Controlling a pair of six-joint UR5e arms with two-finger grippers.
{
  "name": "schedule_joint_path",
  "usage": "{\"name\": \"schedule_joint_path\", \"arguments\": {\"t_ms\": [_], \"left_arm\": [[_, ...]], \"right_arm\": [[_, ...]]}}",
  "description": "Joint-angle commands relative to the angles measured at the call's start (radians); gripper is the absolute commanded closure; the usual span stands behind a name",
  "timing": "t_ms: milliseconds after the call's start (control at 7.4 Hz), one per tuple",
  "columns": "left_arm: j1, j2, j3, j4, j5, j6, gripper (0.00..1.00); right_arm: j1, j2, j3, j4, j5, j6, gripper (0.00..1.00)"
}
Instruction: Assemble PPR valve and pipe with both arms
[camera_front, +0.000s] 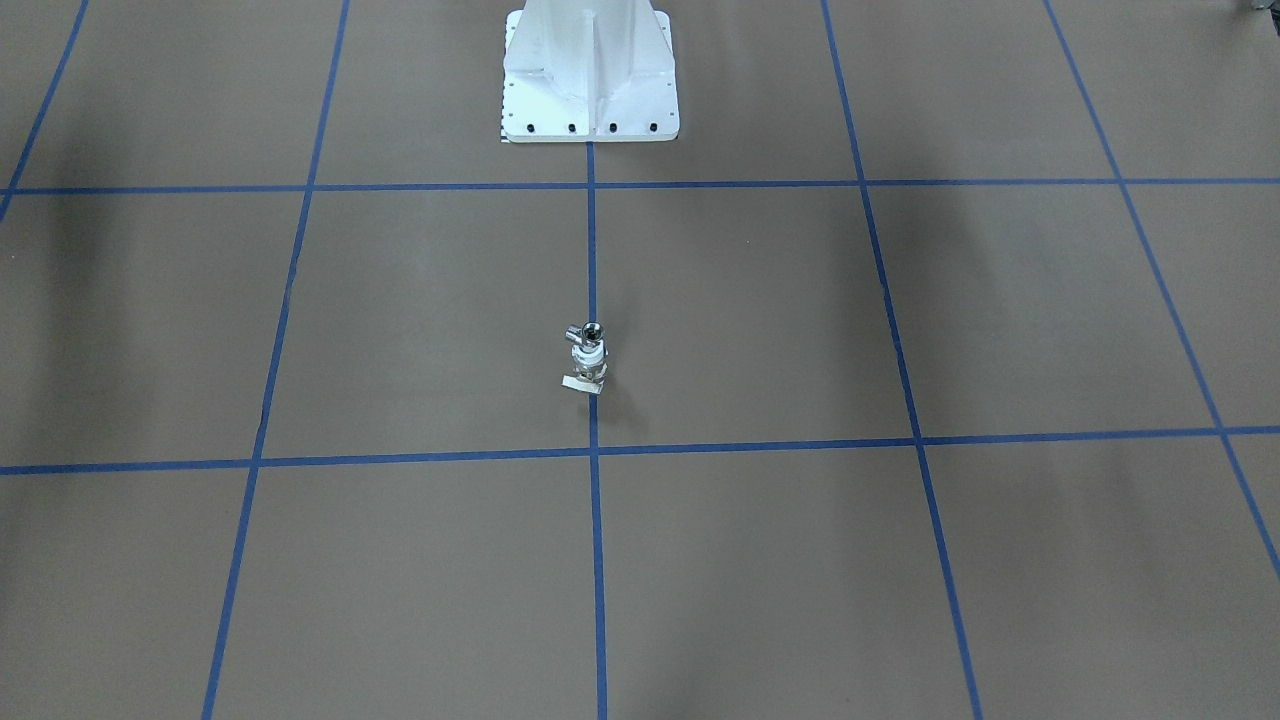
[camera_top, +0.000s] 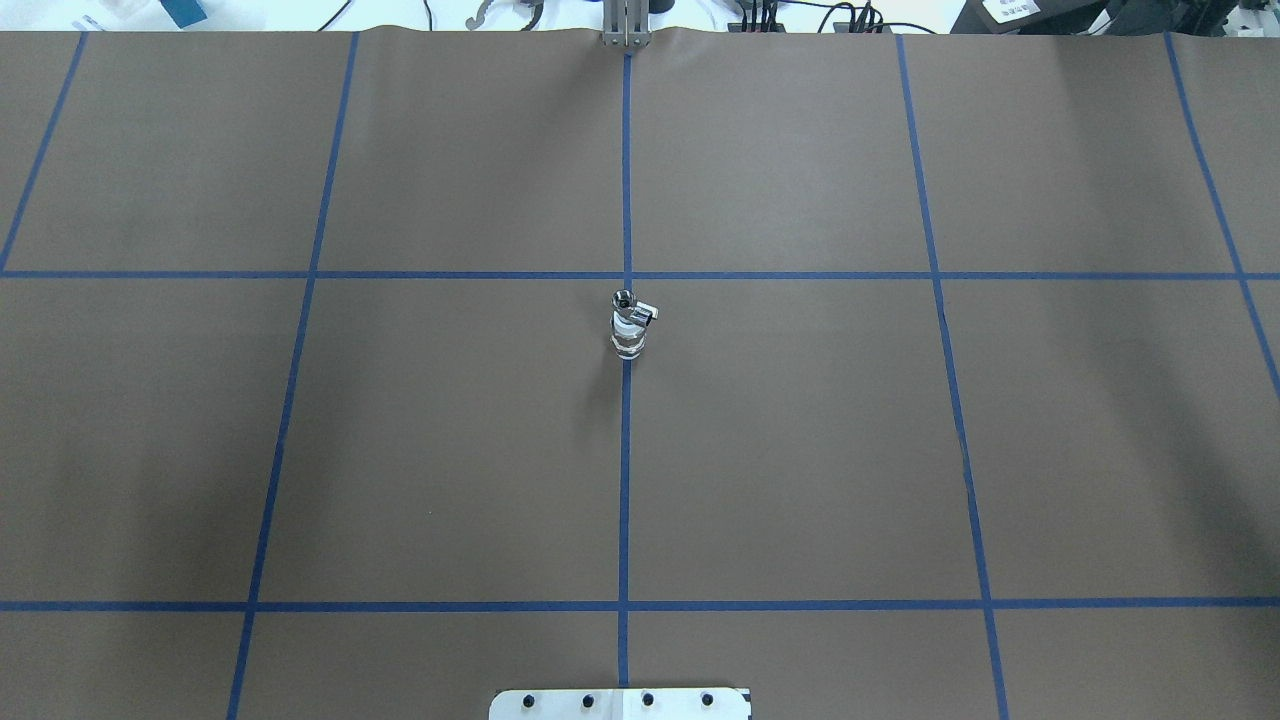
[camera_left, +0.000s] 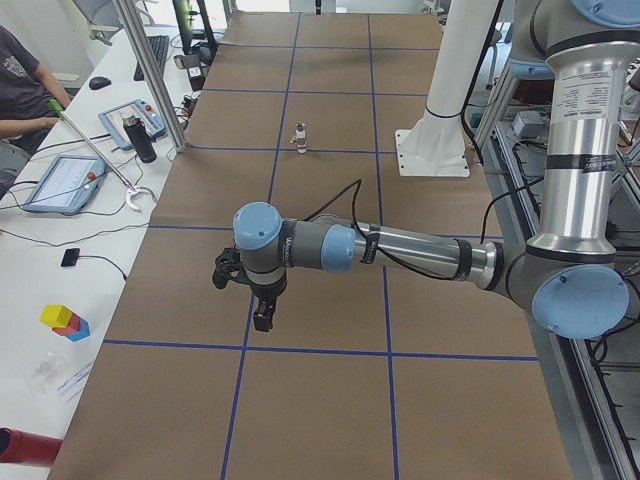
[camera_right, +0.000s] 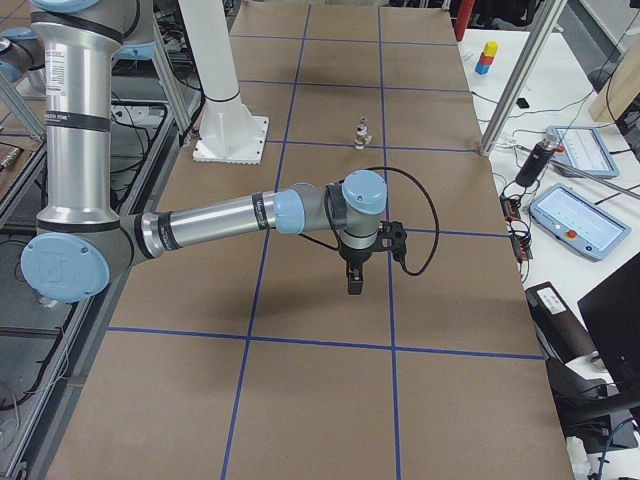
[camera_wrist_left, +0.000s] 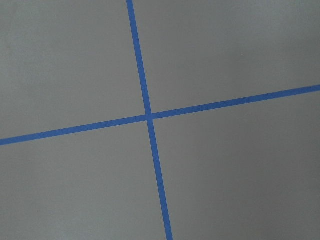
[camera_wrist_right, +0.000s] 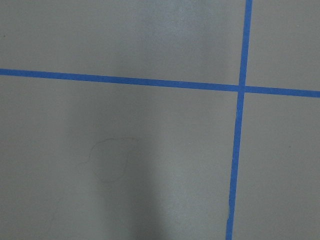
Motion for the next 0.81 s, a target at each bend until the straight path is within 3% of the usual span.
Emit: {"name": "schedule_joint_path", "arguments": {"t_ms": [0,676], "left_arm": [[0.008,0.000,-0.001,0.001,0.018,0.003,0.01],[0.008,-0.001,-0.006,0.003,0.018,0.038,0.00]], "right_arm": [[0.000,0.000,0.000,0.000,0.002,0.000,0.00],[-0.002,0.003,0.001,0.002,0.008,0.001,0.00]]}}
